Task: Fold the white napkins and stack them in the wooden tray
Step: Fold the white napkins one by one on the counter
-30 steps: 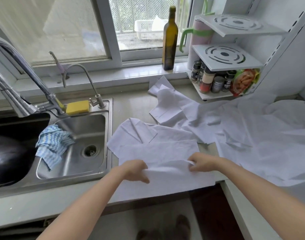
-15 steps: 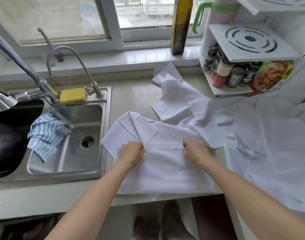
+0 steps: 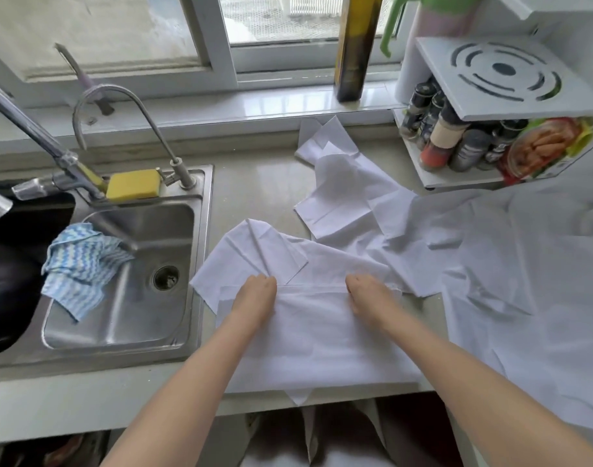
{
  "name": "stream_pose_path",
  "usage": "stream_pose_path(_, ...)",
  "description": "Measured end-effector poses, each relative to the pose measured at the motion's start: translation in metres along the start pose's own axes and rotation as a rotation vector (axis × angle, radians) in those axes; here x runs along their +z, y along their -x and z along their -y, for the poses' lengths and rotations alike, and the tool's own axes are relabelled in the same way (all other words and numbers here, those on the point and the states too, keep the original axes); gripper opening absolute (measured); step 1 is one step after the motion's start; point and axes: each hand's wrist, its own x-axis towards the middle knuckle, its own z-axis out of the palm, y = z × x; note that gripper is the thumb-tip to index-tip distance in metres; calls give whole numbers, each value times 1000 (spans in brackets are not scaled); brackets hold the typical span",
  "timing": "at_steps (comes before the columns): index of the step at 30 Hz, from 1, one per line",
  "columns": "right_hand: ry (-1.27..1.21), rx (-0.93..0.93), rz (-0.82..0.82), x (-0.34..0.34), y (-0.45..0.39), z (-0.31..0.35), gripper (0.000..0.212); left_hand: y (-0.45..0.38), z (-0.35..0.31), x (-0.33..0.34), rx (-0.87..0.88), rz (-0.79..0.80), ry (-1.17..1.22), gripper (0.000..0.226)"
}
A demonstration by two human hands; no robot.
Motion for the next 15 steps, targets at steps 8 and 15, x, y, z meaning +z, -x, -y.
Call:
stream_pose_path(8, 85, 162, -115, 8, 0, 10, 35, -11, 0, 3, -16, -56, -53, 30)
stream_pose_path(15, 91, 220, -168, 13, -2, 21, 35, -12, -3, 5, -13, -60, -117, 33)
